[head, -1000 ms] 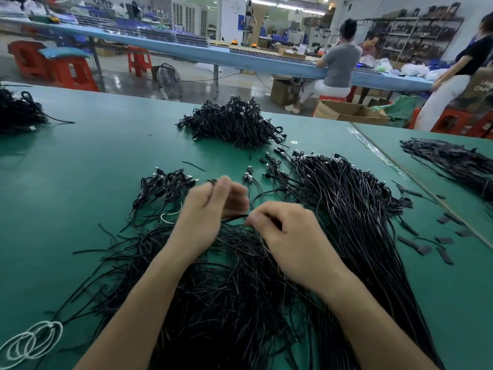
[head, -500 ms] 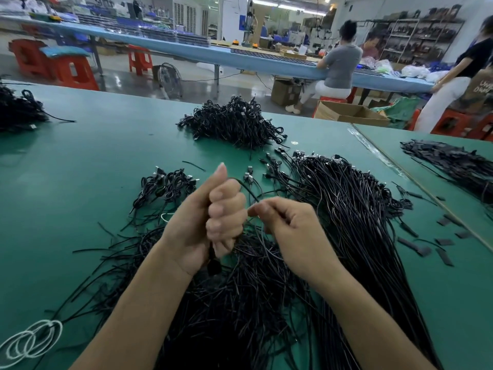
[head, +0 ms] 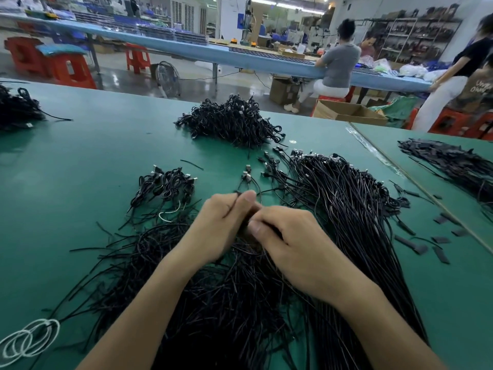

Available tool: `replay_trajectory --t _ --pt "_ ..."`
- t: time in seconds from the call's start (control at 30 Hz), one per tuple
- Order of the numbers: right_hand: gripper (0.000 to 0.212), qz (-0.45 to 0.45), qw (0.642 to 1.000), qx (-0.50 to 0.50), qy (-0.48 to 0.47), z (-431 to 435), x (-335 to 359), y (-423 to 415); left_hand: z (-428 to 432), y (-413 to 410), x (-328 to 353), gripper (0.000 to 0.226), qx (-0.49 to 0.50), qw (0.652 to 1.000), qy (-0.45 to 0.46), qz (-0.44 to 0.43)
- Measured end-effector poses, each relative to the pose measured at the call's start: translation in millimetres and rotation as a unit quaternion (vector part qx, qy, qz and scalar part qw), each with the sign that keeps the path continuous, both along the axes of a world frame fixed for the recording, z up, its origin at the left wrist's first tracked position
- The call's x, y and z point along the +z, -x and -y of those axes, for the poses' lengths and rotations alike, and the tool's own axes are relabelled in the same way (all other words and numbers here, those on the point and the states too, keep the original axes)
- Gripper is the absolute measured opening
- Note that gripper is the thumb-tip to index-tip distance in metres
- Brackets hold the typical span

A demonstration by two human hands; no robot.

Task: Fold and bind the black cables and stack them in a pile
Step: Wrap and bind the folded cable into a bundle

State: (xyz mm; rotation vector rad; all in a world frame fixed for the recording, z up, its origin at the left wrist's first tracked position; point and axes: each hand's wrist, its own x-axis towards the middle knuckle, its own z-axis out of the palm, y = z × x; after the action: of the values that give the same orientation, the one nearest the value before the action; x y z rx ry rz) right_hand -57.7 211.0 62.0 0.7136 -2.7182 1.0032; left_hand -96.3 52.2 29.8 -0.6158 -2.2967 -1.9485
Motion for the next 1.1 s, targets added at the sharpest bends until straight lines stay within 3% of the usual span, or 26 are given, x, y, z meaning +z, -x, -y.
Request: replay_trajectory --t 0.07,0.2,0.27,0.37,0.43,0.57,0.7,0.8,0.9,1.0,1.1 --pt "0.012 -0.011 0.998 -0.015 0.060 -4 4 3 -3 -6 5 0.057 -0.052 0.996 0.003 0.070" --pt "0.016 0.001 0.983 -0.043 0.176 -14 12 11 1 -12 10 0.066 -0.130 0.977 0.023 0.166" --pt "0.015 0.072 0.977 0.000 0.203 -17 15 13 6 -13 11 0.061 -0.194 0.962 -0.035 0.192" --pt "0.012 0.208 0.932 0.084 0.286 -19 13 12 12 -13 12 0.055 -0.283 0.922 -0.132 0.229" --pt "0.012 0.224 0.926 0.090 0.290 -18 10 11 12 -13 12 0.055 -0.269 0.928 -0.124 0.226" --pt "0.017 0.114 0.975 0.015 0.192 -14 5 12 1 -12 8 0.061 -0.130 0.968 -0.084 0.198" --pt "0.023 0.003 0.989 -0.042 0.140 -6 2 12 -12 -8 1 0.060 0.000 0.990 -0.079 0.117" --pt "0.024 -0.017 0.985 -0.039 0.169 2 0 11 -13 -9 3 0.044 -0.094 0.946 -0.194 0.242" --pt "0.022 -0.015 0.982 -0.035 0.186 8 -3 13 -8 -9 3 0.055 -0.190 0.904 -0.210 0.320" --pt "0.018 -0.020 0.981 -0.045 0.185 8 -2 16 -9 -7 -3 0.056 -0.117 0.930 -0.165 0.308" --pt "0.015 -0.038 0.984 -0.109 0.133 4 -7 15 -8 -3 -7 0.064 0.001 0.965 -0.107 0.238"
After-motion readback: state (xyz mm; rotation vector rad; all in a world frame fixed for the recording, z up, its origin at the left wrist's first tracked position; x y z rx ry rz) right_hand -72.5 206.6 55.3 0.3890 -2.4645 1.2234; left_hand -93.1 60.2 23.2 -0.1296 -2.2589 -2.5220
